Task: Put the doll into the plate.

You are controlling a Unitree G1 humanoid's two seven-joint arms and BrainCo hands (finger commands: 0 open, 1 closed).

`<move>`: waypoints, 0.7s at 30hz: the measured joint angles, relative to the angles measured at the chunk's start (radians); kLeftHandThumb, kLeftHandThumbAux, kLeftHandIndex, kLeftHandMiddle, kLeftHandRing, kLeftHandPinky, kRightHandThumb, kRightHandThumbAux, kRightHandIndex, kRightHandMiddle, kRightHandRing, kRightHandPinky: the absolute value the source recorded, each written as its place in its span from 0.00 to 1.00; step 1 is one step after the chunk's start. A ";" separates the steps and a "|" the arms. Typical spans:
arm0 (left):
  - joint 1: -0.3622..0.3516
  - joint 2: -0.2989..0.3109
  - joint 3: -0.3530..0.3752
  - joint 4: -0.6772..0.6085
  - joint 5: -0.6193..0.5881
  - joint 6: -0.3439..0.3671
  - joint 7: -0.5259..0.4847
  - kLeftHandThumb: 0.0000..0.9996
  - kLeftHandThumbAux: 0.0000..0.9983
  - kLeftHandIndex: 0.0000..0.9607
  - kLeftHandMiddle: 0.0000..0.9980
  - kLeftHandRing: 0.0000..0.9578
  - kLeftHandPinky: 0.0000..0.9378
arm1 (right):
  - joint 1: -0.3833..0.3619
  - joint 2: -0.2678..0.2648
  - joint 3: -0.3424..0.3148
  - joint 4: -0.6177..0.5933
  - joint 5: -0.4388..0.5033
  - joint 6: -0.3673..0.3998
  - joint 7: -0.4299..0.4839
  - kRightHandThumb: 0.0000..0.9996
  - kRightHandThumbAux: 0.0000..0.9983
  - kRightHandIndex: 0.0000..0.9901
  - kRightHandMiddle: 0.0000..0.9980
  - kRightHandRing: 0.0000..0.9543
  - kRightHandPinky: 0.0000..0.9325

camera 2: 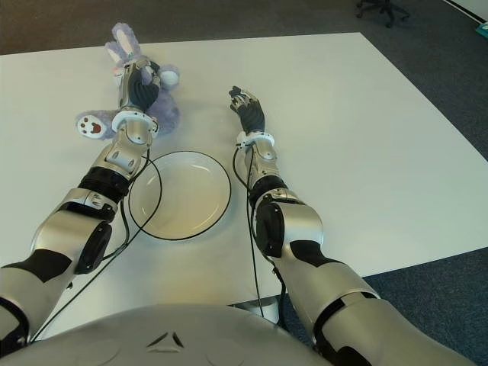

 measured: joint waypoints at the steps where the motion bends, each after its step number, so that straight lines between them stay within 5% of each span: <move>1: 0.000 0.000 0.000 -0.002 -0.002 0.003 0.000 0.73 0.69 0.46 0.80 0.85 0.89 | 0.000 0.000 0.000 0.000 0.000 -0.001 0.000 0.70 0.73 0.41 0.15 0.11 0.14; 21: 0.006 -0.004 0.011 -0.038 -0.009 0.037 -0.003 0.73 0.69 0.46 0.81 0.85 0.88 | 0.000 0.000 0.008 0.001 -0.005 -0.008 -0.018 0.70 0.73 0.41 0.16 0.12 0.13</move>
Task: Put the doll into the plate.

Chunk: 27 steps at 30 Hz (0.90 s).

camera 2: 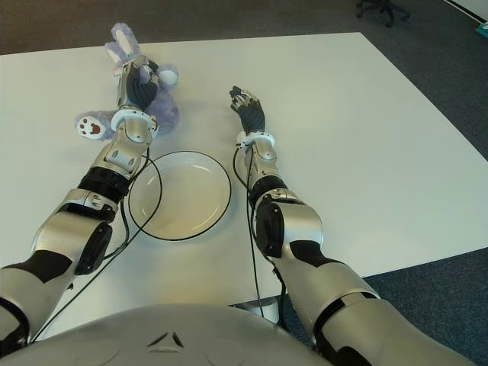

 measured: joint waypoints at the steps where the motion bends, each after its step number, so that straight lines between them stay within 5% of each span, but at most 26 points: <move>1: 0.001 0.000 0.001 -0.003 0.000 0.002 0.000 0.73 0.69 0.46 0.81 0.85 0.88 | 0.000 0.000 0.000 0.000 0.000 0.000 0.000 0.70 0.73 0.41 0.16 0.12 0.13; 27: 0.021 -0.005 0.019 -0.066 0.001 0.053 -0.011 0.73 0.69 0.46 0.81 0.85 0.88 | 0.001 0.000 0.008 0.003 -0.001 0.000 -0.013 0.70 0.73 0.41 0.17 0.14 0.14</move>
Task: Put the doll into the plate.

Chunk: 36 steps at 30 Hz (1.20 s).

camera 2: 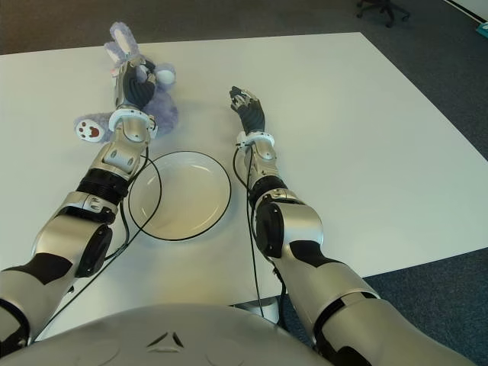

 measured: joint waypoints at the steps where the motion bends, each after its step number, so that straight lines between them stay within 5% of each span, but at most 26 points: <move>1: 0.000 0.000 0.000 0.000 0.000 0.000 0.000 0.73 0.69 0.46 0.81 0.85 0.88 | 0.000 0.000 0.001 0.000 0.000 0.000 -0.001 0.70 0.73 0.41 0.18 0.14 0.14; 36: 0.000 -0.007 0.010 0.011 -0.019 -0.045 -0.006 0.73 0.70 0.46 0.83 0.88 0.90 | 0.001 -0.001 0.004 -0.001 -0.005 0.008 0.008 0.70 0.73 0.40 0.17 0.14 0.15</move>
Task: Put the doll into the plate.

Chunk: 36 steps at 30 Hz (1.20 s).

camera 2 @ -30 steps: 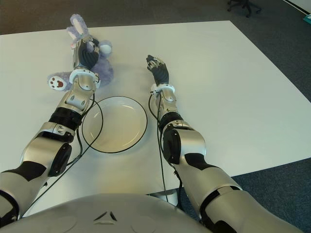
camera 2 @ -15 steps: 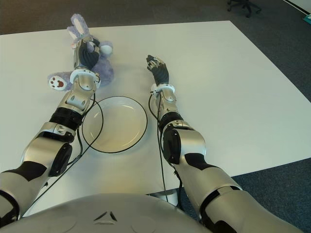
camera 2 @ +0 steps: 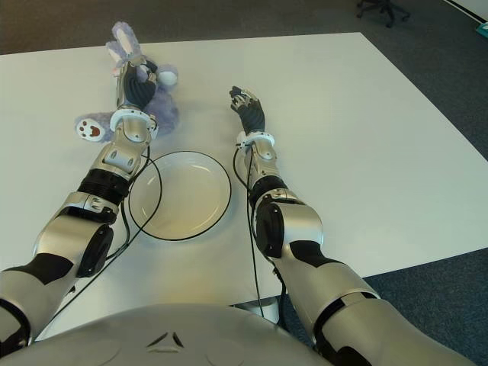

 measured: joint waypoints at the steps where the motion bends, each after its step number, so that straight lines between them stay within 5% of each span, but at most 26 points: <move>1: 0.000 0.000 0.000 0.002 0.000 -0.003 -0.001 0.73 0.70 0.46 0.83 0.88 0.90 | 0.000 0.000 0.000 0.000 -0.001 0.000 0.000 0.70 0.73 0.40 0.18 0.14 0.15; 36: -0.004 0.028 0.002 -0.011 -0.011 -0.004 -0.062 0.73 0.69 0.46 0.84 0.88 0.91 | 0.000 0.001 -0.002 -0.003 -0.013 0.002 -0.004 0.70 0.73 0.40 0.17 0.13 0.15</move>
